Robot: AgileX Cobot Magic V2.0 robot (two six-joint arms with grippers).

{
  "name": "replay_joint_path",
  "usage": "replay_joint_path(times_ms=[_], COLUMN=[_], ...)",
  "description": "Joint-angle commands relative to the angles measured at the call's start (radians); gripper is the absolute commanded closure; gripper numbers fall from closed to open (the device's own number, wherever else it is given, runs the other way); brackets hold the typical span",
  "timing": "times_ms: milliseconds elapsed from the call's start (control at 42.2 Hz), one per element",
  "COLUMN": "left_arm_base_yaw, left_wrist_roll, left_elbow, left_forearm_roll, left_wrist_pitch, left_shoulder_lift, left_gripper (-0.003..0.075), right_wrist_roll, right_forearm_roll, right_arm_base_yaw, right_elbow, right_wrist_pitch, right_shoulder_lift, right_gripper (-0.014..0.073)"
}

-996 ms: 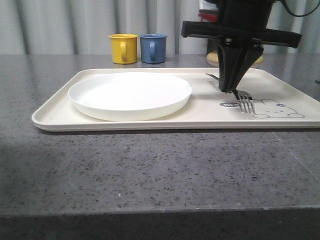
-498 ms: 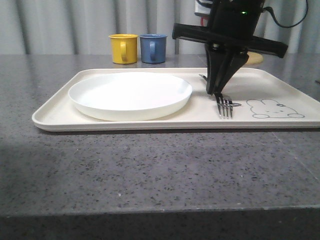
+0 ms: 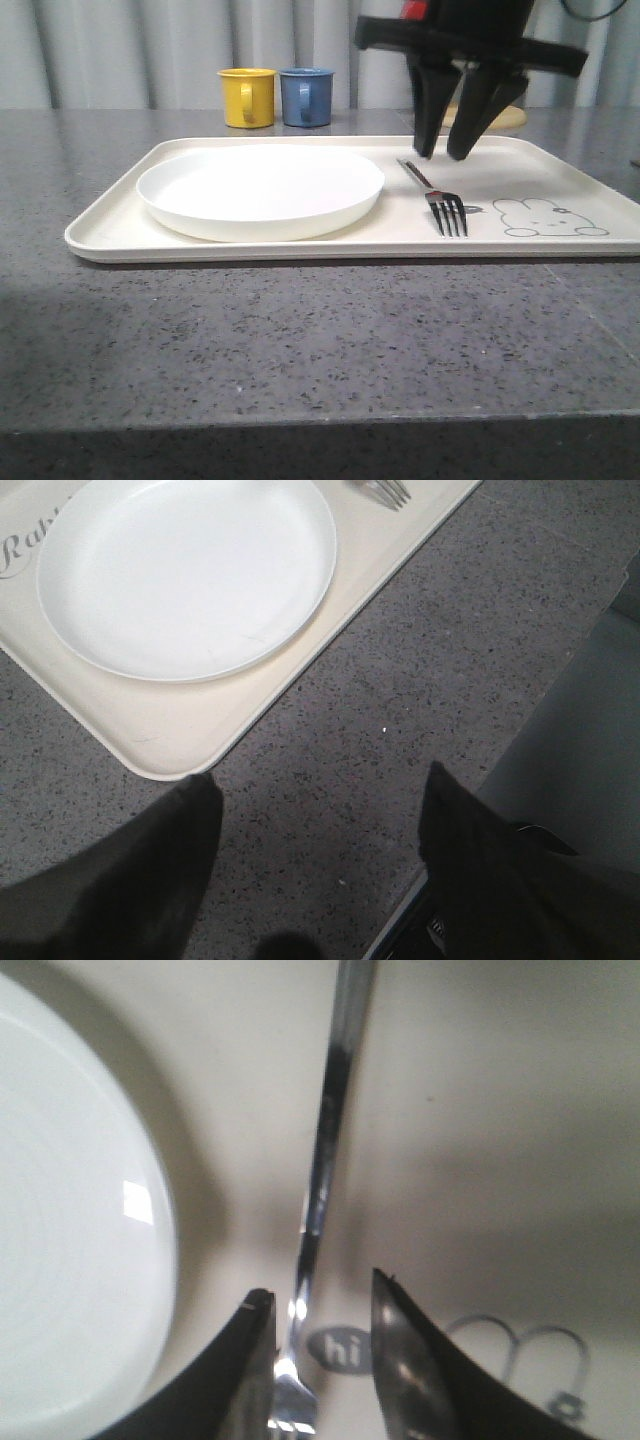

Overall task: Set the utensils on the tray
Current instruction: 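Lower the fork onto the tray beside the plate and release, then grasp the metal chopsticks from the table with the right gripper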

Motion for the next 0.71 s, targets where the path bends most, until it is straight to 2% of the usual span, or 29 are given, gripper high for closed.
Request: replay_joint_path(times_ms=[0, 95, 190, 308, 451, 688], left_arm_base_yaw=[-0.008, -0.008, -0.008, -0.008, -0.008, -0.008], left_wrist_roll=[-0.009, -0.009, -0.009, -0.009, -0.009, -0.009], left_elbow=[-0.028, -0.028, -0.028, -0.028, -0.028, -0.028], left_forearm_roll=[-0.012, -0.012, -0.012, -0.012, -0.012, -0.012], left_wrist_pitch=[-0.071, -0.071, -0.071, -0.071, -0.071, -0.072], left_shoulder_lift=[-0.003, -0.003, -0.003, -0.003, -0.003, -0.003], left_gripper=[0.0300, 0.0300, 0.0300, 0.0300, 0.0300, 0.0300], right_wrist_roll=[-0.067, -0.111, -0.148, -0.183, -0.297, -0.353], right_forearm_roll=[-0.112, -0.202, -0.218, -0.196, -0.124, -0.069], right_arm_base_yaw=[-0.011, -0.044, -0.120, -0.249, -0.386, -0.500], right_elbow=[-0.023, 0.009, 0.059, 0.109, 0.157, 0.211], right_wrist_pitch=[0.065, 0.116, 0.113, 0.117, 0.153, 0.150], right_shoulder_lift=[-0.131, -0.199, -0.266, -0.316, -0.321, -0.272], right_gripper=[0.0317, 0.0317, 0.0317, 0.0317, 0.0317, 0.0317])
